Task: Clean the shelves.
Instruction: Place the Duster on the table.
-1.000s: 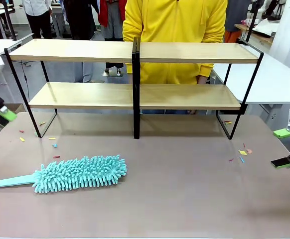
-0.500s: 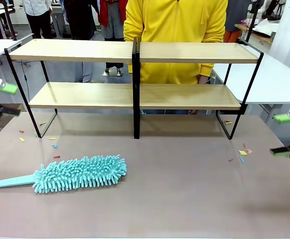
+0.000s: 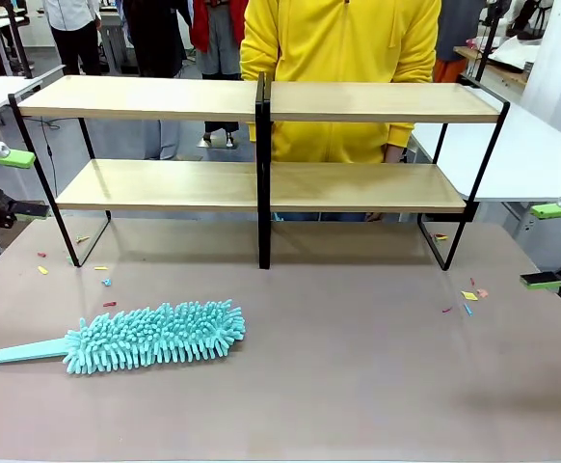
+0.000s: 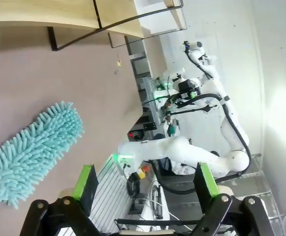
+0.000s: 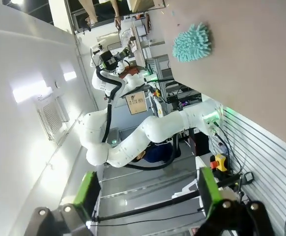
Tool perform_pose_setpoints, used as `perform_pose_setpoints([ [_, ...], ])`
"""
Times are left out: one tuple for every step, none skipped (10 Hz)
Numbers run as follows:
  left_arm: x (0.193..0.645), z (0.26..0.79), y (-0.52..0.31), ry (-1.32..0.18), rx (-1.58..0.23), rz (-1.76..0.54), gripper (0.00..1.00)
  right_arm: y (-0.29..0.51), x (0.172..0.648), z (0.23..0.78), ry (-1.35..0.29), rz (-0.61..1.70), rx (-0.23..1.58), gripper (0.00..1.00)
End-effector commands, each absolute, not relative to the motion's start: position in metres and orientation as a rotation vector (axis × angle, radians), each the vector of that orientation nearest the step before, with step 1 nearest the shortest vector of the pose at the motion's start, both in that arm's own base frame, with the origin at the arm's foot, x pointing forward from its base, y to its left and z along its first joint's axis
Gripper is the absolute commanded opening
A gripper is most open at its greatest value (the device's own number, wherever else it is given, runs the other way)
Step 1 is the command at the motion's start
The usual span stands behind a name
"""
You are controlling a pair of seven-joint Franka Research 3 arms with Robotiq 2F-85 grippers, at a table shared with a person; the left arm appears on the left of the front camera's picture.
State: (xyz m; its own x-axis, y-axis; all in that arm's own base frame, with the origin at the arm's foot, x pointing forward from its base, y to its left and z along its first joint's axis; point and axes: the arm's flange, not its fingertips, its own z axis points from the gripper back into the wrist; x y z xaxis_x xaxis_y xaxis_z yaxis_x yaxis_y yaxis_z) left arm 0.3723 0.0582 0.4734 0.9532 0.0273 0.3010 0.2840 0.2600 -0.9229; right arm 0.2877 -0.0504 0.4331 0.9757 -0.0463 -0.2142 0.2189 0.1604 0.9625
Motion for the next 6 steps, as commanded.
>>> perform_pose_setpoints([
  [0.3663, 0.4737, 0.055, -0.288, -1.277, -0.181, 1.0, -0.053, 0.2873, 0.4311, 0.137, -0.173, 1.383, 1.0],
  [0.3663, 0.4737, 0.055, -0.288, -1.277, -0.181, 1.0, -0.053, 0.2873, 0.4311, 0.137, -0.173, 1.383, 1.0],
  [0.3663, 0.4737, 0.055, -0.288, -1.277, -0.181, 1.0, -0.053, 0.2873, 0.4311, 0.137, -0.173, 1.383, 1.0],
  [0.3663, 0.4737, 0.055, -0.288, -1.277, -0.181, 1.0, -0.053, 0.2873, 0.4311, 0.137, -0.173, 1.383, 1.0],
  [0.3663, 0.4737, 0.055, -0.288, -1.277, -0.181, 1.0, -0.053, 0.2873, 0.4311, 0.137, -0.173, 1.383, 1.0],
  [0.3663, 0.4737, 0.055, -0.288, -1.277, -0.181, 1.0, -0.053, 0.2873, 0.4311, 0.137, -0.173, 1.383, 1.0],
])
